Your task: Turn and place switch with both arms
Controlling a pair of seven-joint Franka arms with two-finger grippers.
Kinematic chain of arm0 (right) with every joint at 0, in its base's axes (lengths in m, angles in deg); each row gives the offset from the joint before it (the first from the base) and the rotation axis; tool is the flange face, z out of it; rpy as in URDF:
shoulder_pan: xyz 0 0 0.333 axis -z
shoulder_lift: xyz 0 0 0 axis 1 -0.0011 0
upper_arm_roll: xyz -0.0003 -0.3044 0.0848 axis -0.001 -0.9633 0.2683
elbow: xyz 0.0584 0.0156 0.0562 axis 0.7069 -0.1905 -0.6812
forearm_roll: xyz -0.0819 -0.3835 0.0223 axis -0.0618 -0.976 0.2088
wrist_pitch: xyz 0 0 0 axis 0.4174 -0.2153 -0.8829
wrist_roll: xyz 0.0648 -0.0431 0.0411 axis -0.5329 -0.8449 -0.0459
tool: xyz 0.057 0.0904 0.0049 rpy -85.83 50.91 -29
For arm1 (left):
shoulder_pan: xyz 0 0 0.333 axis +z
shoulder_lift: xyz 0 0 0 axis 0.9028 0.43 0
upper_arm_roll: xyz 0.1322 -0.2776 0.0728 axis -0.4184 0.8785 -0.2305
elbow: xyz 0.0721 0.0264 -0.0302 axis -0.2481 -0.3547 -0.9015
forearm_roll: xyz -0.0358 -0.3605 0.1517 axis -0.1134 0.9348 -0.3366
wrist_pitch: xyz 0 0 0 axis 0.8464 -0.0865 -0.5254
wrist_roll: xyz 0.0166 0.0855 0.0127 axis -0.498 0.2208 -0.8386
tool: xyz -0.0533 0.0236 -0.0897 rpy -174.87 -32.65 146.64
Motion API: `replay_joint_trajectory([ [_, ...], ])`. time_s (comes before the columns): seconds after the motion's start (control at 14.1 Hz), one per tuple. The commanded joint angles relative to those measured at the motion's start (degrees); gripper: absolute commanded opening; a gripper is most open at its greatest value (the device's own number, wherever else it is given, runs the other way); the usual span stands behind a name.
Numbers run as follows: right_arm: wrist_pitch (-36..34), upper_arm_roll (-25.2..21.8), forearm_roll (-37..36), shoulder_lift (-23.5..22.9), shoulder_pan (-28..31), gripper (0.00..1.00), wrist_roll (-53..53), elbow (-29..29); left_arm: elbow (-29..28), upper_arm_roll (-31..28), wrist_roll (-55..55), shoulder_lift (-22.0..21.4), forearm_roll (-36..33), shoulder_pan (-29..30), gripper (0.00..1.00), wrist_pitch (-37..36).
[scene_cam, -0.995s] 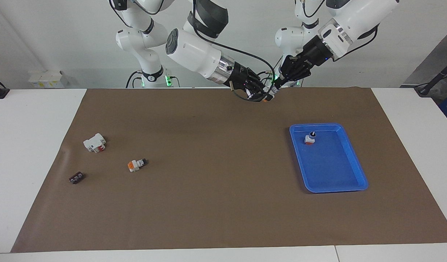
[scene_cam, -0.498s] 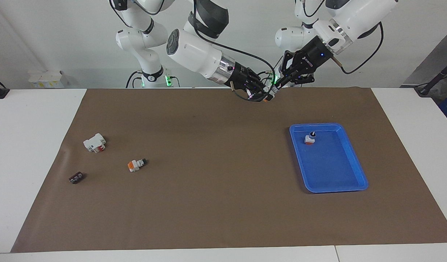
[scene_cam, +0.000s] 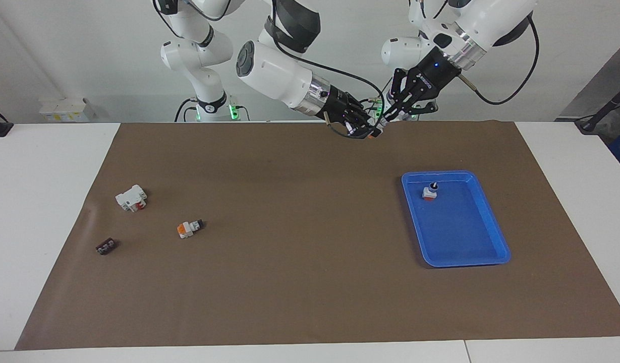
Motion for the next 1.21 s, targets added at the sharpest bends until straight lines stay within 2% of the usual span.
replay_joint_trajectory([
  [0.0, -0.7, -0.1, 1.2, 2.4, 1.8, 0.00, -0.8, -0.6, -0.8, -1.0, 10.0, -0.2, -5.4, 0.6, 0.00, -2.9],
  [0.78, -0.8, -0.2, 1.2, 2.8, 1.8, 0.00, -0.8, -0.7, 1.8, 0.4, 18.1, 0.8, -6.7, 1.2, 0.00, -6.8],
  [0.85, -0.8, -0.2, 0.6, 2.8, 1.8, 0.31, -0.6, -0.7, 1.9, 0.4, 18.2, 0.8, -6.7, 1.2, 0.00, -6.9],
  [0.92, -0.7, -0.3, 0.2, 2.9, 1.6, 0.91, 0.1, -0.7, 2.0, 0.5, 18.2, 0.8, -6.7, 1.2, 0.00, -7.0],
  [1.0, -0.6, -0.4, -0.3, 2.9, 1.4, 0.97, 0.2, -0.7, 2.0, 0.4, 18.3, 0.8, -6.7, 1.2, 0.00, -7.1],
  [1.14, -1.0, -0.3, -1.1, 3.1, 1.7, 0.97, 0.8, -0.7, 2.0, 0.4, 18.3, 0.7, -6.7, 1.3, 0.00, -7.2],
])
